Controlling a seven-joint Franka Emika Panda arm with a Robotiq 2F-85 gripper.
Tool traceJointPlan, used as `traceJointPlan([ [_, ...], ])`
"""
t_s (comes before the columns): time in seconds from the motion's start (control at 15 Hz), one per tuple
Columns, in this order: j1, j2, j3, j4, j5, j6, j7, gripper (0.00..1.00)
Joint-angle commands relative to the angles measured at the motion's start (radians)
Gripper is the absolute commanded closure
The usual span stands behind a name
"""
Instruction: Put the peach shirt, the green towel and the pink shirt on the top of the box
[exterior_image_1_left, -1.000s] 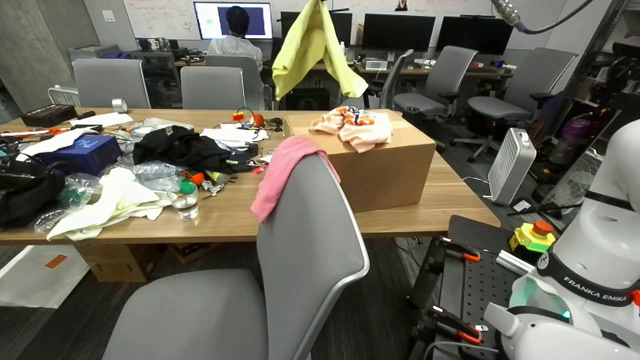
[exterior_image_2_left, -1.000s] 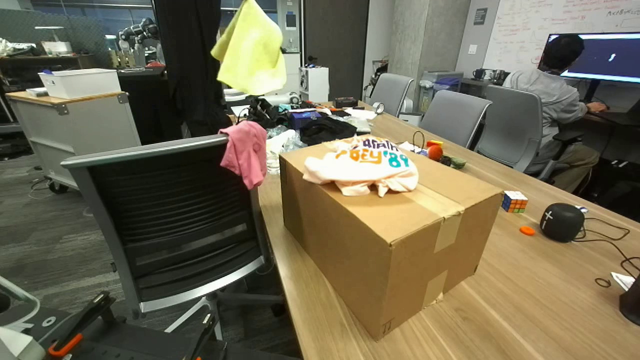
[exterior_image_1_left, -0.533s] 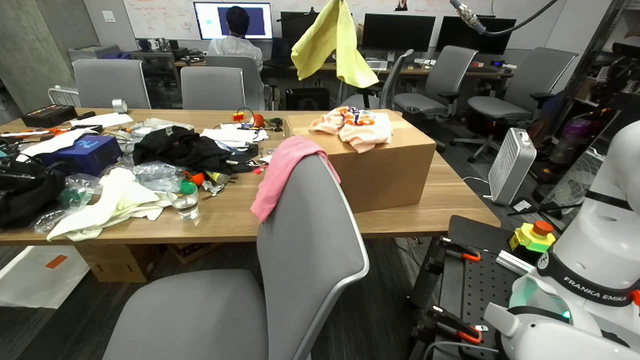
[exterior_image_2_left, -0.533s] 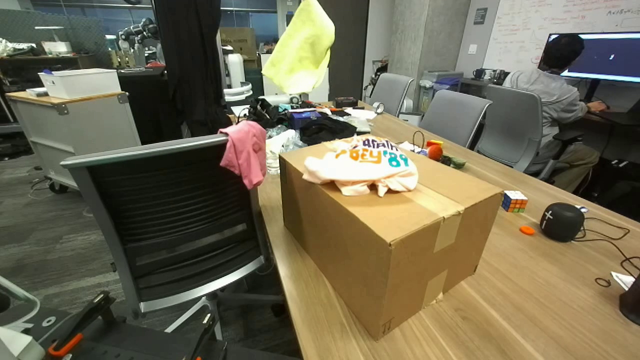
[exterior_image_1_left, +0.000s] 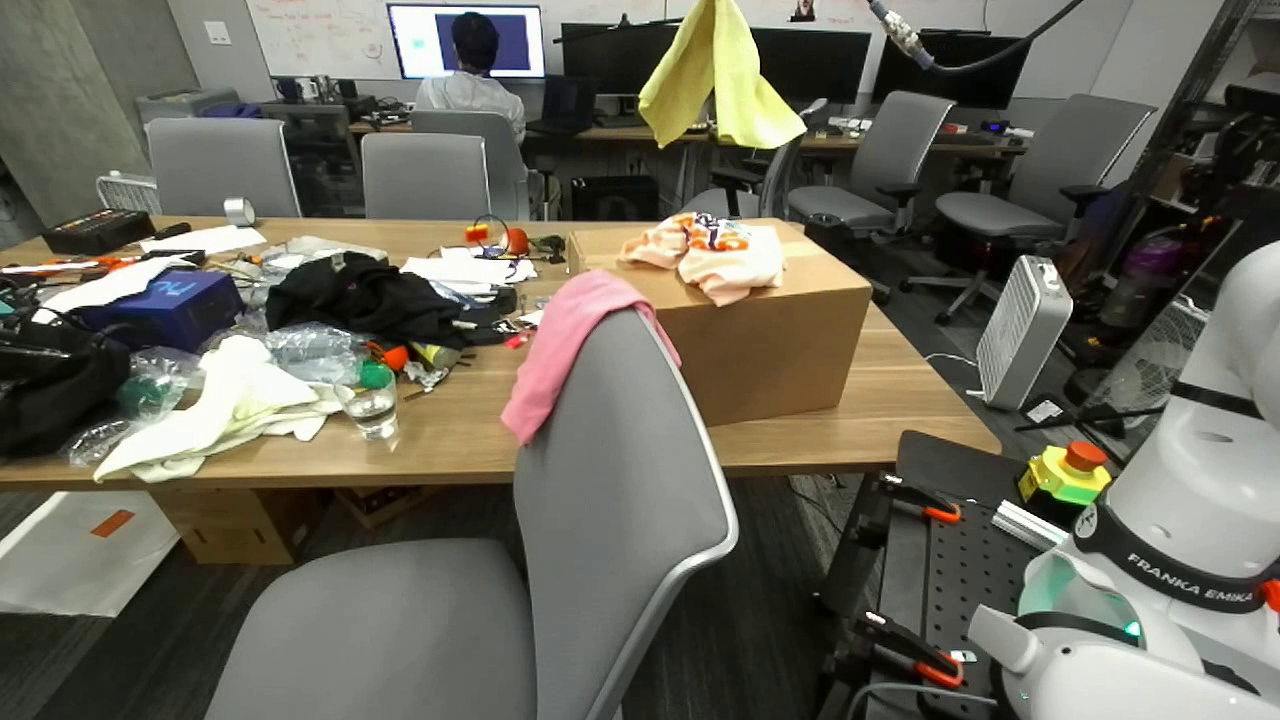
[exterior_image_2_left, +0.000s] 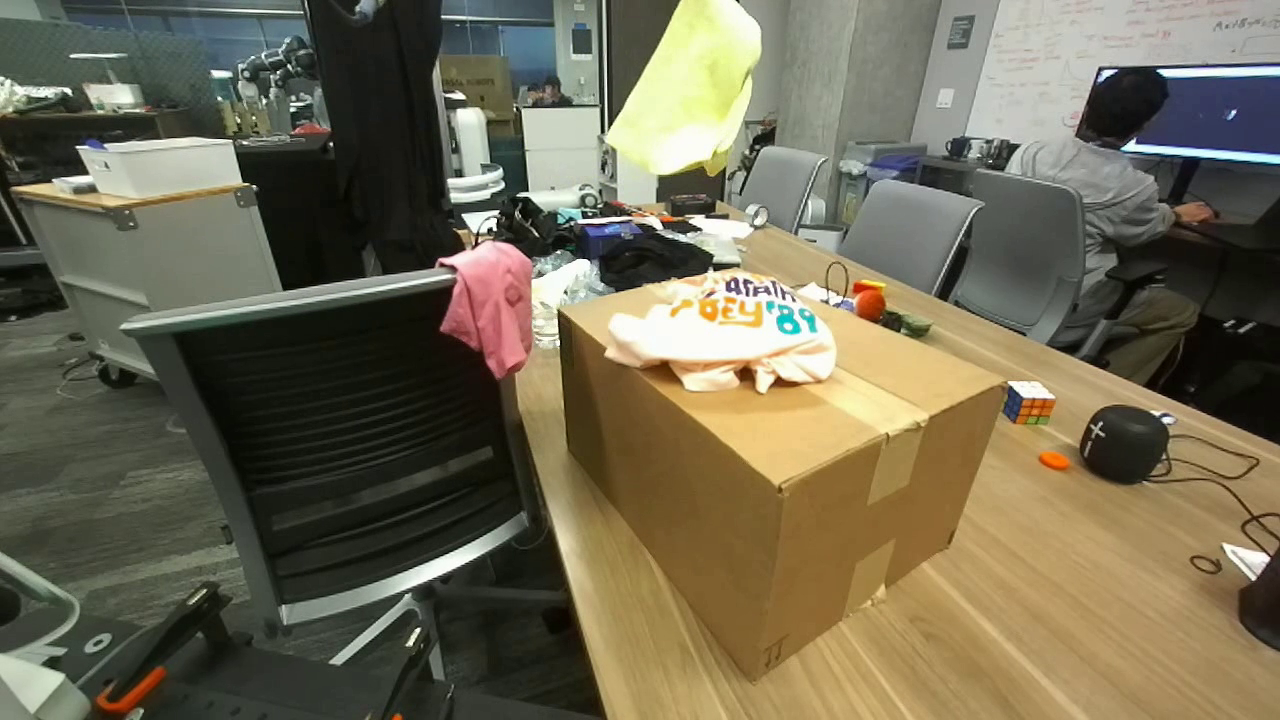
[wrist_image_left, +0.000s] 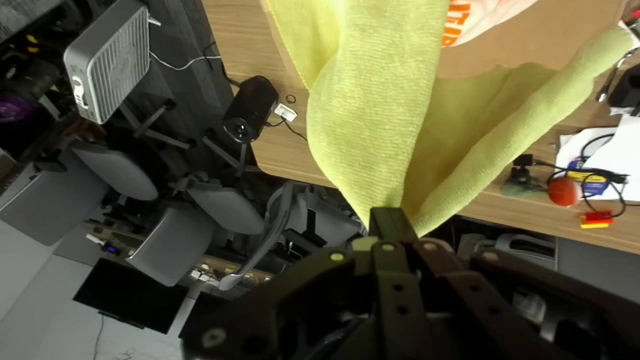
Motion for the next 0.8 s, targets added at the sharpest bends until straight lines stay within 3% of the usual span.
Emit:
traceJointPlan([
  [0.0, 0.011, 0.065, -0.030, 0.103, -0.037, -0.057, 0.047, 1.00],
  [0.13, 0.012, 0.082, -0.041, 0.122, -0.041, -0.070, 0.062, 0.98],
  [0.2, 0.014, 0.088, -0.045, 0.127, -0.042, -0.076, 0.069, 0.73],
  [0.33, 0.017, 0.098, -0.047, 0.138, -0.038, -0.088, 0.063, 0.71],
  [0.73, 0.024, 0.054, -0.018, 0.093, -0.017, -0.091, 0.006, 0.25],
])
